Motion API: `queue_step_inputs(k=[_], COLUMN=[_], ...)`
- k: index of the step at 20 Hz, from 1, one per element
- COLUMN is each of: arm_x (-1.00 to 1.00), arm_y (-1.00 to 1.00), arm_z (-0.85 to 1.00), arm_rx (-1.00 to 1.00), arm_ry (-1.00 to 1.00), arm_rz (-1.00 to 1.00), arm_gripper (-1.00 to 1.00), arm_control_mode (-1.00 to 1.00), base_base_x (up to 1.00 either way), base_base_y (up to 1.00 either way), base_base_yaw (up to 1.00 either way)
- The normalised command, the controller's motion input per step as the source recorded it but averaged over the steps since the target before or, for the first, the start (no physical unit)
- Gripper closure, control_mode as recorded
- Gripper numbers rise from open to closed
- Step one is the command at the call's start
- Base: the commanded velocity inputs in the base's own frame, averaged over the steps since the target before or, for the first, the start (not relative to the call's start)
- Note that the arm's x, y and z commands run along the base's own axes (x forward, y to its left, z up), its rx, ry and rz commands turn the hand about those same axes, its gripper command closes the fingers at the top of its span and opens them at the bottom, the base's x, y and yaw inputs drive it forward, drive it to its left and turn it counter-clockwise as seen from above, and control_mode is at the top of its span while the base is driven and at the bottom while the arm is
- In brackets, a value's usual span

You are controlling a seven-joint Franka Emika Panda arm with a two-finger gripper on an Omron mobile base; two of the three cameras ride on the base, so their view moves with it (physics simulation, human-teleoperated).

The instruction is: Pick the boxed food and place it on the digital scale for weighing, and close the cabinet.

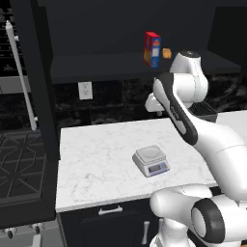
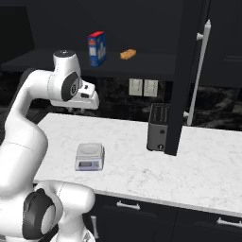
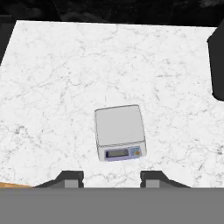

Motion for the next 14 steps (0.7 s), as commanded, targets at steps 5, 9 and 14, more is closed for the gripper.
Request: queue_step_inputs(k=[5,9,14], arm_x=[-0.55,-0.78,-0.37], arm_y=[0.00,0.00,0.00], arm_z=[0.00,0.39,0.90], arm_rx=[0.00,0.01,0.00], arm_ry=[-0.05,-0.42,-0.46], arm_rz=[0.01,0.00,0.00], arm_gripper=[-1.00,-1.00,-1.00], arm_control_mode=[-1.00,-1.00,-1.00], base_base_x=[0.00,0.00,0.00], base_base_y=[0.00,0.00,0.00], base_base_yaw=[0.00,0.00,0.00])
